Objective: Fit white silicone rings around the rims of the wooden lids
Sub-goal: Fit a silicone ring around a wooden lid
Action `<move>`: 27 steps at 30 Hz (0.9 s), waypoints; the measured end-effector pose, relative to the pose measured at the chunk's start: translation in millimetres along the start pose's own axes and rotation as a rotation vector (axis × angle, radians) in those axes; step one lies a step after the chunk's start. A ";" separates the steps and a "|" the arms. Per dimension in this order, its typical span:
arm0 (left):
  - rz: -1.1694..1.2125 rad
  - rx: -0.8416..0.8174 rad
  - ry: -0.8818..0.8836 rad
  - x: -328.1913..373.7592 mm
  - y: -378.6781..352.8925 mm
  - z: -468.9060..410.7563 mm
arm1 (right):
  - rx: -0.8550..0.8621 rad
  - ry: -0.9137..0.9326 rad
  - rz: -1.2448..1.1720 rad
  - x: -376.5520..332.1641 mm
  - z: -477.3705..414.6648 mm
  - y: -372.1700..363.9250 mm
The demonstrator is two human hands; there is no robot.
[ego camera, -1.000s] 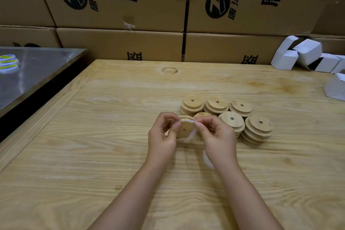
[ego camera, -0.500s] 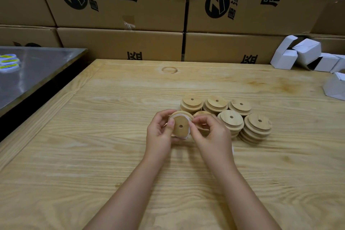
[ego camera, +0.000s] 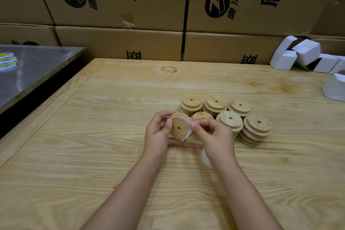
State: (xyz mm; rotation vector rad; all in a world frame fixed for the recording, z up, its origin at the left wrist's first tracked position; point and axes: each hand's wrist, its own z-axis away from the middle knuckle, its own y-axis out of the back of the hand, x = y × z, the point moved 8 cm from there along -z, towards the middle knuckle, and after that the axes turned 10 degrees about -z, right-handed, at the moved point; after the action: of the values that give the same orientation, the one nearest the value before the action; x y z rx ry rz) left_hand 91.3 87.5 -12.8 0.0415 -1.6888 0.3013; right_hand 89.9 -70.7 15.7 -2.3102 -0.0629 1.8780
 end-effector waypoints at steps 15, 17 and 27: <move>0.127 0.003 0.055 -8.6 -1.0 -2.0 | 0.029 0.205 0.420 -13.7 10.8 -9.5; 0.142 -0.016 0.062 -9.4 -2.1 -1.7 | 0.049 0.221 0.426 -15.7 11.9 -8.7; 0.102 -0.030 0.059 -7.6 -3.8 0.9 | 0.069 0.112 0.225 -6.9 7.1 -0.6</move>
State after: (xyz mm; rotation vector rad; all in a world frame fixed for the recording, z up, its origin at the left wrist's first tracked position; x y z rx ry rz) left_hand 92.3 82.5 -19.6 -0.0752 -1.6397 0.3496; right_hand 81.6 -70.3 21.1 -2.4572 0.2819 1.8096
